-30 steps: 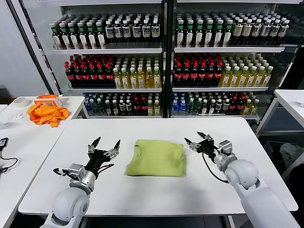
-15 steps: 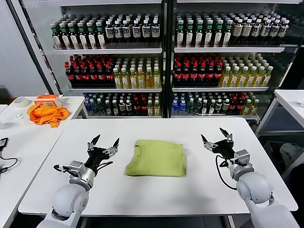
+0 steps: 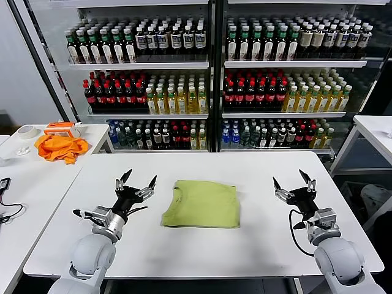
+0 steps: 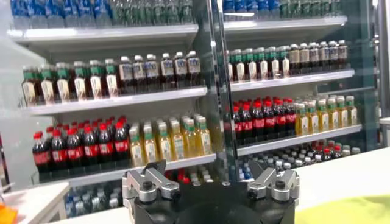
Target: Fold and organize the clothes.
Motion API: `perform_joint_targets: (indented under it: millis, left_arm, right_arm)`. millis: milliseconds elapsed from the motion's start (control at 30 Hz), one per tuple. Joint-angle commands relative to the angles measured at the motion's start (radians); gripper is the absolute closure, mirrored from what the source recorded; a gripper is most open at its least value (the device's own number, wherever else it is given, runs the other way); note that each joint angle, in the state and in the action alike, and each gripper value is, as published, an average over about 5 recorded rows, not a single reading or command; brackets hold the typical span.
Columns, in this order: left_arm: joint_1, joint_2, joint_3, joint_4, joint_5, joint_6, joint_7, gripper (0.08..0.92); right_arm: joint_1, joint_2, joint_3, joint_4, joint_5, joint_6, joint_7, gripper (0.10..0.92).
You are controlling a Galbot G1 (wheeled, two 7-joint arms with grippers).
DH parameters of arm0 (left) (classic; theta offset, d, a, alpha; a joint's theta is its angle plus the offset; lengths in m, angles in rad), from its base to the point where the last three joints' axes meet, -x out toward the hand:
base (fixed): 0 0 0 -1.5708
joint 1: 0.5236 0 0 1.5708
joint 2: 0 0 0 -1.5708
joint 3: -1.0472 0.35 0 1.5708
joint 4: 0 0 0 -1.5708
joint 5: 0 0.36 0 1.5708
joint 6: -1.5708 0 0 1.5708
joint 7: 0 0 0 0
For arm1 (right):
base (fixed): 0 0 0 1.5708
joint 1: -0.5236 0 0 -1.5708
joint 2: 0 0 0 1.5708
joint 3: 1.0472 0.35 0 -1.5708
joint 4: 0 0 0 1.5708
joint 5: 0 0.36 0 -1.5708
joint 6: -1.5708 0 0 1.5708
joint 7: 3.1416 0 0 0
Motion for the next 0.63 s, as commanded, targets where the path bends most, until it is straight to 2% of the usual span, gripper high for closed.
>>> perform_joint_targets:
  millis: [33, 233, 633]
  left_arm:
    - [0.001, 0.010, -0.017, 0.025, 0.060, -0.082, 0.034, 0.177]
    - [0.012, 0.015, -0.029, 0.020, 0.088, -0.113, 0.035, 0.177]
    - [0.017, 0.029, -0.034, 0.036, 0.091, -0.152, 0.021, 0.177]
  right_arm:
    - [-0.039, 0.017, 0.021, 0.013, -0.076, 0.052, 0.029, 0.203]
    - [-0.034, 0.042, -0.013, 0.008, -0.134, 0.065, 0.046, 0.203]
    - [-0.005, 0.051, -0.047, -0.004, -0.151, 0.057, 0.061, 0.203]
